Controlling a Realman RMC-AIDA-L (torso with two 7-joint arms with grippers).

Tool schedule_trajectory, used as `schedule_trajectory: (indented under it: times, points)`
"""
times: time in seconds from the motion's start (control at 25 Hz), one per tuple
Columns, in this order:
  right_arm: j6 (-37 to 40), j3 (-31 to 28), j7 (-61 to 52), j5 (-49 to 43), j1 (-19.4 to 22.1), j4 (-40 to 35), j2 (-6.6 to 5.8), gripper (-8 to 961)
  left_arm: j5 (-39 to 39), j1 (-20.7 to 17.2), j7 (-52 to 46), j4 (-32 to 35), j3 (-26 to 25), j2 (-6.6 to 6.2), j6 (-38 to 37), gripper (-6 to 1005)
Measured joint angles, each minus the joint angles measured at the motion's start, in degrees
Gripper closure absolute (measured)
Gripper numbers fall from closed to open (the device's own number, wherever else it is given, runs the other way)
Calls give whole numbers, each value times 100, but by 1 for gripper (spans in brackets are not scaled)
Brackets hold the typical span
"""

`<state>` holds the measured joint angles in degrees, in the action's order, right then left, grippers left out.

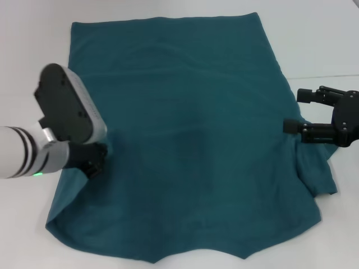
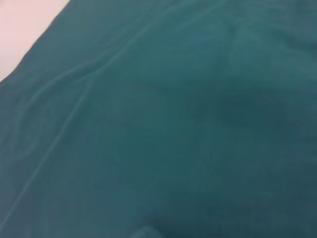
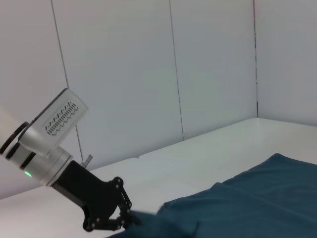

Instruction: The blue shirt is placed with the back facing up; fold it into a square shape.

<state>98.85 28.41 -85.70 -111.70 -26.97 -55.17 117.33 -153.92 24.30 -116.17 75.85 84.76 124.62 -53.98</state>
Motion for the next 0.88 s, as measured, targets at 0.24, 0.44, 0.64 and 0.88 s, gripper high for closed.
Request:
schedule_trajectory:
  times: [0.24,0.44,0.64,0.88]
  points:
    - [-82,-2,17,0,-7,7,0,7,48,-83,-62,100,385,0,115,938]
    - [-94,1,18,0,-9,7,0,6,68,-165,-141,229,634,1,167,895]
    - [-101,-2,13,-1,-10,7,0,7,95,-199,-240,241,650,4,186,739]
    - [-99,53,-289,-36,-10,1,-26,6,938,-252,-268,245,48,-1,213,385]
